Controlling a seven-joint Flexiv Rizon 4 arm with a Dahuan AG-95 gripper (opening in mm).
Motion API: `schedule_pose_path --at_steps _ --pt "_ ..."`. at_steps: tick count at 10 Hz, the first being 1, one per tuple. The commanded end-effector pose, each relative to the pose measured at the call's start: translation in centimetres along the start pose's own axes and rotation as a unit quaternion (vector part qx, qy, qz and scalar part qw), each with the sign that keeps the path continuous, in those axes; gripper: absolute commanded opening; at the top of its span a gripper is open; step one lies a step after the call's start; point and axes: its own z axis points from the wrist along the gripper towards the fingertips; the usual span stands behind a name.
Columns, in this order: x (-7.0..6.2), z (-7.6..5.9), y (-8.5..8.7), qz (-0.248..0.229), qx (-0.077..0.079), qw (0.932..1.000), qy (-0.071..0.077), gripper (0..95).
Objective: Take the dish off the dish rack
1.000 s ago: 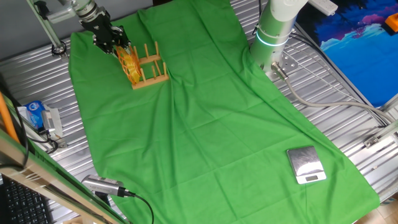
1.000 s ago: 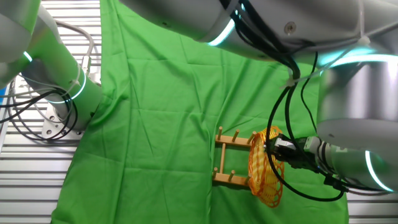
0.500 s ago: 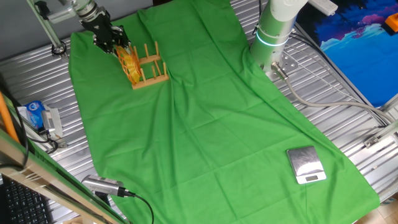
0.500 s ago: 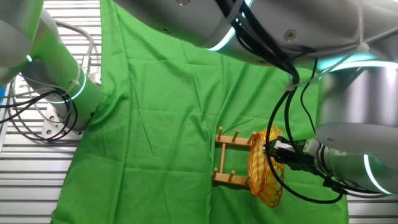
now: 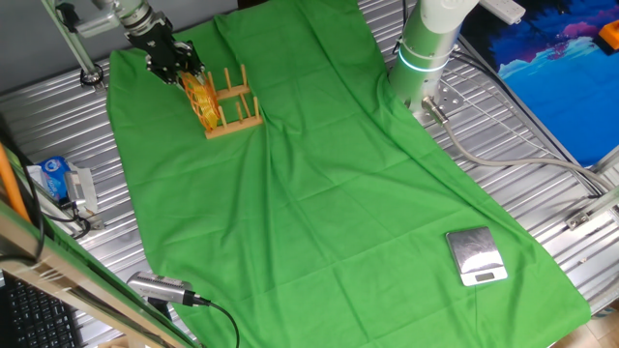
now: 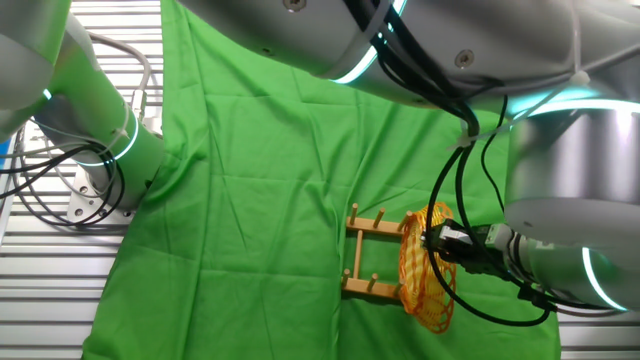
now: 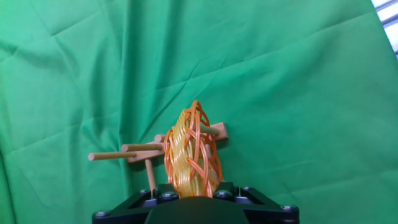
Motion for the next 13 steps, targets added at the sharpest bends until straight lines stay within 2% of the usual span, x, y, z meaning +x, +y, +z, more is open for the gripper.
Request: schedule_pose_path --at_steps 1,4,5,12,13 --pt "0.05 0.07 0.03 -0.004 0.002 1.0000 0.001 38.0" --pt "0.06 0.12 0.12 -0.005 0.001 1.0000 -0.001 38.0" --pt "0.08 0.15 0.20 -0.006 0.001 1.0000 -0.002 57.0" --pt "0.23 0.91 0.22 -0.010 0.007 0.9999 -0.002 57.0" --pt "0.24 0.98 0.20 -0.008 0.007 0.9999 -0.002 38.0"
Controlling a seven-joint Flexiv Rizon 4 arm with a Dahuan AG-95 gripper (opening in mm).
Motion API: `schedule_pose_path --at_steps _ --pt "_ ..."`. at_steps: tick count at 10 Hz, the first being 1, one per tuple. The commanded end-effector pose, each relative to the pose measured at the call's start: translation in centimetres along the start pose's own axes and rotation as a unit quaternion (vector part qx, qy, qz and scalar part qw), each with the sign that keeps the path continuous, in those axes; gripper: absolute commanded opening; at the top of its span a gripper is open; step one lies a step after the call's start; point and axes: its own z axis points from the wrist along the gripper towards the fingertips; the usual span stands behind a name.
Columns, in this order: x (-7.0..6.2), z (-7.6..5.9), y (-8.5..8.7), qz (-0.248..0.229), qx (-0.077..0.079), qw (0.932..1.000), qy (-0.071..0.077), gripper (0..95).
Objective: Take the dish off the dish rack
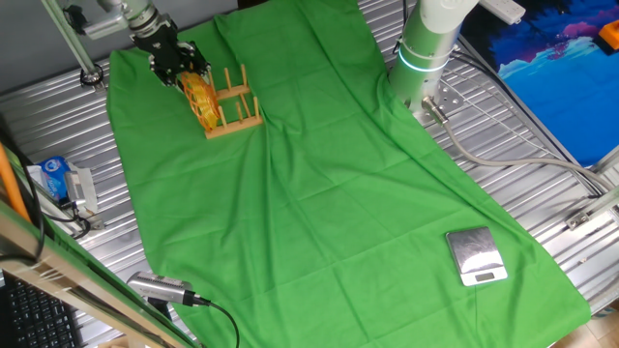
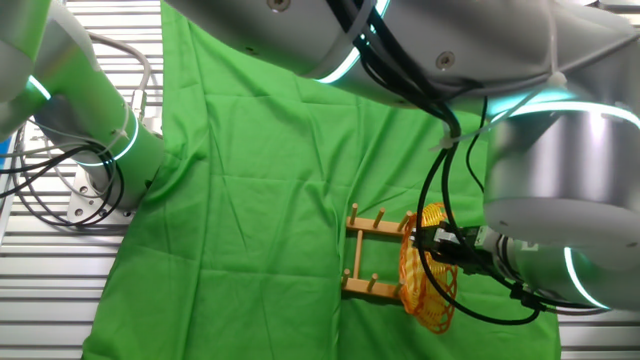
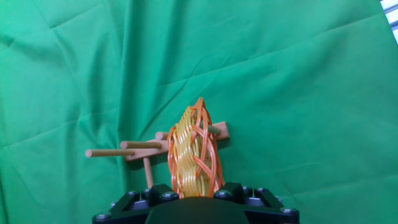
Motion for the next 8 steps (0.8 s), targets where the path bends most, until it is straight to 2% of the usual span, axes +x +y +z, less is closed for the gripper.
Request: schedule_pose_path --at_steps 1,4,8 --pt "0.01 0.04 -0.13 0.004 0.000 1.0000 -0.001 38.0" --pt "0.03 0.18 -0.17 0.007 -0.001 1.0000 0.000 38.0" --pt "0.01 0.02 -0.12 0.019 -0.009 0.9997 -0.009 38.0"
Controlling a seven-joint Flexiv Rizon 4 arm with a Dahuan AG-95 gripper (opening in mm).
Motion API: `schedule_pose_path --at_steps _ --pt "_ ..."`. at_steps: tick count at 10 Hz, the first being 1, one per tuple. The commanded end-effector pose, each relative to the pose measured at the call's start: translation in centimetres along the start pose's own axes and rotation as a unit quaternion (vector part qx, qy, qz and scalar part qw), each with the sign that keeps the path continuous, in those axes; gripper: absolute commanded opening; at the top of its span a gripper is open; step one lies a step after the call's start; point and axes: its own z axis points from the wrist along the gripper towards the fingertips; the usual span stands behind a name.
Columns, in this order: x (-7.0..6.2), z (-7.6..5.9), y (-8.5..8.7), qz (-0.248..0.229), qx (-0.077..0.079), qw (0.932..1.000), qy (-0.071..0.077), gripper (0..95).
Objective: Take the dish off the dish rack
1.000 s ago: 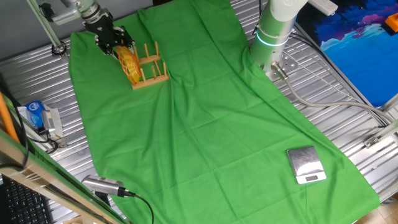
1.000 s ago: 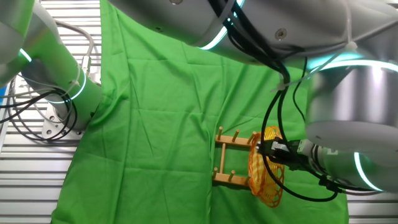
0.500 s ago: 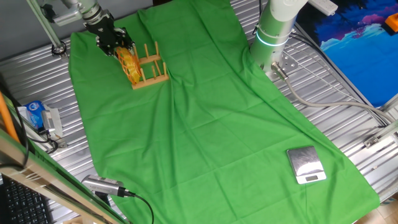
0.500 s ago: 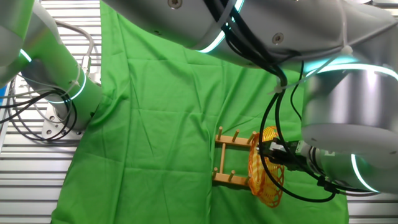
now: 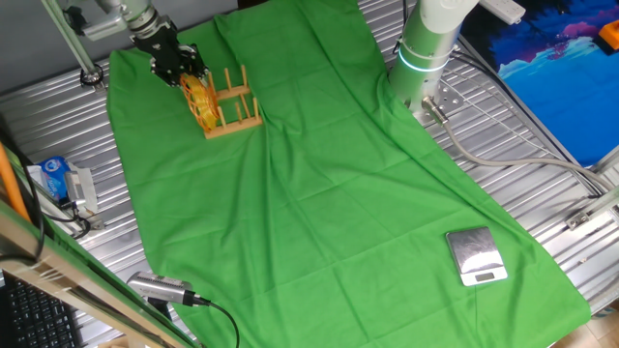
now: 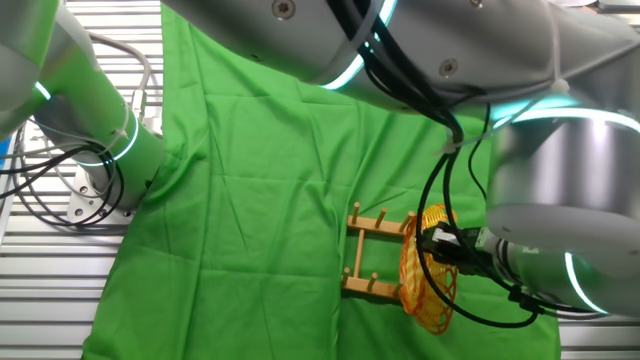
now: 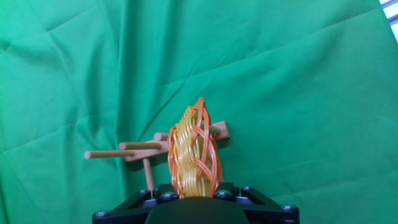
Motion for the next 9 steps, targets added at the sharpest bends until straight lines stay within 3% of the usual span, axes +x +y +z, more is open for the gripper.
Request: schedule_pose_path --at_steps 1,5,6,9 --pt "-0.04 -0.17 -0.04 0.005 -0.005 1.0000 -0.004 38.0" --pt "-0.04 -0.17 -0.03 0.014 -0.010 0.9998 -0.009 38.0" --pt "-0.04 -0.19 -0.03 0.018 -0.012 0.9997 -0.012 19.0" --pt "-0.05 -0.28 0.00 0.024 -0.018 0.9995 -0.013 19.0"
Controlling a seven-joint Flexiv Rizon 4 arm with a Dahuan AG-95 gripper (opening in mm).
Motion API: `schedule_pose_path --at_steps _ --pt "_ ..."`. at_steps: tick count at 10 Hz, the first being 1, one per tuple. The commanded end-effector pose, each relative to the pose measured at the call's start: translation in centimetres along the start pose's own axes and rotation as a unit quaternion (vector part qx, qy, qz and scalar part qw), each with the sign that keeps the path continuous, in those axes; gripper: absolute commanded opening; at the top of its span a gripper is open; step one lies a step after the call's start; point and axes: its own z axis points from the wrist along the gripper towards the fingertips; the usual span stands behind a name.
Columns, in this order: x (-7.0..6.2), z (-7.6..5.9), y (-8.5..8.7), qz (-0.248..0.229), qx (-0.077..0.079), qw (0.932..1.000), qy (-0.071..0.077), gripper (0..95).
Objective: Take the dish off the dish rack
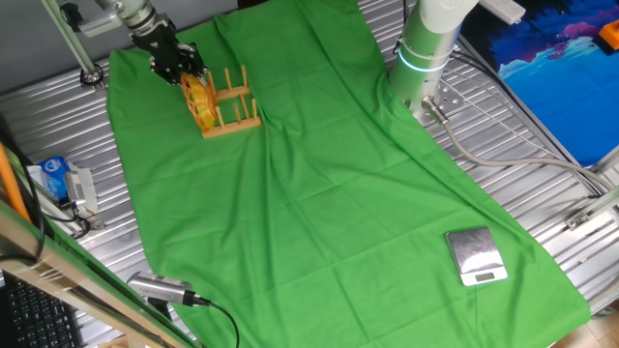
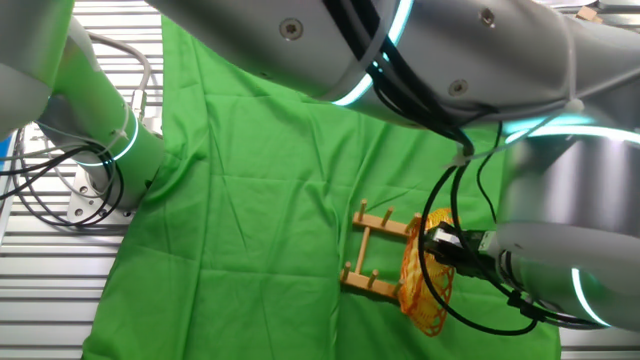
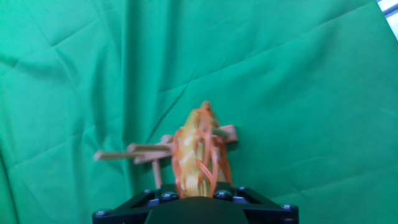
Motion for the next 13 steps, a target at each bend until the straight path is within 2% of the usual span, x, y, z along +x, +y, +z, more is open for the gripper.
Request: schedule_pose_path --at_steps 1,4,8,13 --pt "-0.02 -0.21 0.00 0.006 -0.010 0.9999 0.001 19.0" --pt "-0.01 -0.20 0.00 0.004 -0.010 0.9999 0.002 19.0" --pt "-0.01 -0.20 0.00 0.032 -0.028 0.9989 -0.019 19.0" --pt "-0.05 -0.40 0.08 0.036 -0.032 0.9986 -0.021 19.0"
